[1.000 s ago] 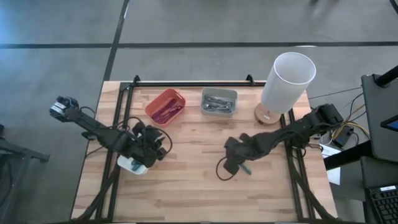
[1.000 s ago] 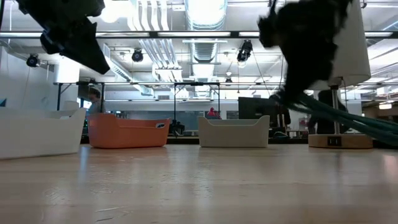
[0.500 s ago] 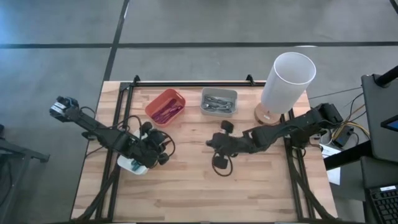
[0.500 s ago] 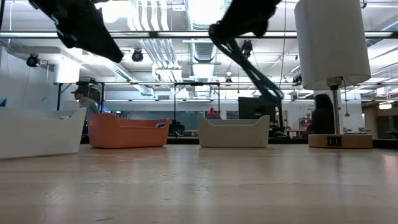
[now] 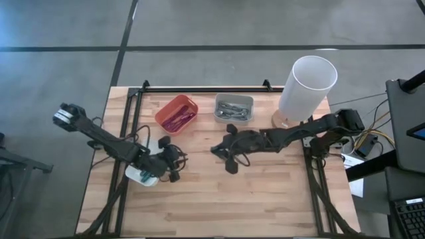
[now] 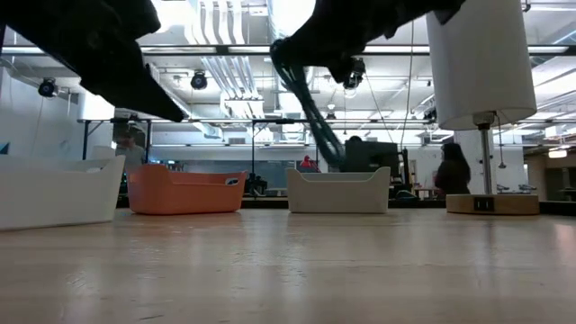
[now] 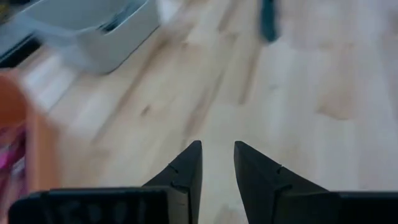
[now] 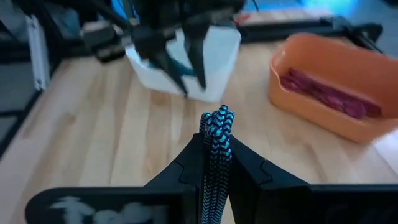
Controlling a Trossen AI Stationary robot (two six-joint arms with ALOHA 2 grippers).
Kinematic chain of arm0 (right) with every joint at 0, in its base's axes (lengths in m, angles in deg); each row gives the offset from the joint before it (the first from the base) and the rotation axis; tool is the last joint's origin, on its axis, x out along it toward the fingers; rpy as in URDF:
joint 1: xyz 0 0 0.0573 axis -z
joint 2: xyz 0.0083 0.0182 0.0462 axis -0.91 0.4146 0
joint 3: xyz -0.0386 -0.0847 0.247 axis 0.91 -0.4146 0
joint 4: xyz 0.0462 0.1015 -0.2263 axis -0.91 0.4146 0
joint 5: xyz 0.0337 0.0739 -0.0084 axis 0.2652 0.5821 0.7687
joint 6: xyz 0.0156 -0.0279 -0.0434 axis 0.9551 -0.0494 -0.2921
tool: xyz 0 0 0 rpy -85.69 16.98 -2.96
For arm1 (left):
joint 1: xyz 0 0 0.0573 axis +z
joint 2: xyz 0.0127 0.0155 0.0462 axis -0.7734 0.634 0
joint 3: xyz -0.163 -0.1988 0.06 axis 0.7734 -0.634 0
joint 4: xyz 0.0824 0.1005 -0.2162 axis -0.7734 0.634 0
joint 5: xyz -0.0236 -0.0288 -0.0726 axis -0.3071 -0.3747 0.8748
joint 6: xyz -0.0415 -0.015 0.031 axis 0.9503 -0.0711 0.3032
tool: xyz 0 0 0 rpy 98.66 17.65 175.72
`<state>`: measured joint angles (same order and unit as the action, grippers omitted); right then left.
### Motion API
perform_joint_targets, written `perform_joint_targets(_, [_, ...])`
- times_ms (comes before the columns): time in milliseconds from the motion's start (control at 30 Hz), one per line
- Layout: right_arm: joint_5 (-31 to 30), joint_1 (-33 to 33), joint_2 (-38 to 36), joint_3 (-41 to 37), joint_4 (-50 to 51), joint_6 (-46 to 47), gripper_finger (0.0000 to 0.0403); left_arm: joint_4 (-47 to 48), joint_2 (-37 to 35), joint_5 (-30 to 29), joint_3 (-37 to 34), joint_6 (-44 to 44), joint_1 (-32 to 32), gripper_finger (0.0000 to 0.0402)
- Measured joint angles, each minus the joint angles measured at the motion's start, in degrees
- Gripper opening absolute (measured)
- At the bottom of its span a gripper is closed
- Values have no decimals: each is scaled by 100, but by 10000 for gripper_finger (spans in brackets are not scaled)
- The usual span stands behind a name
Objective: Pick & Place USB Port
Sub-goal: Put the blue USB cable into the white bin
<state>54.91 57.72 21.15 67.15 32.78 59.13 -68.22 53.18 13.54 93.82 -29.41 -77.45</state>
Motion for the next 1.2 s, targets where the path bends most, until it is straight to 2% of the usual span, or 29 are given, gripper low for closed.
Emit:
perform_joint_targets(200, [351,164,2,-659,-1810,-227,40,-2414,0,921,-762,-957,456,92])
perform_joint_targets(367, [347,207,2,-1012,-2694,-288,40,-3768,0,1793,-1213,-1086,1083,92])
perform_joint_targets(467, [346,218,2,-1078,-2788,-289,40,-4046,0,2173,-1327,-1089,1375,92])
perform_joint_targets(700, [343,225,2,-1055,-2840,-475,40,-4505,42,2447,-1306,-1395,1617,92])
perform_joint_targets(1067, [341,260,2,-973,-2840,-484,40,-4564,897,2625,-512,-1979,1718,93])
perform_joint_targets(1200, [339,260,2,-973,-2838,-483,40,-4502,1319,2716,-179,-1993,1823,107])
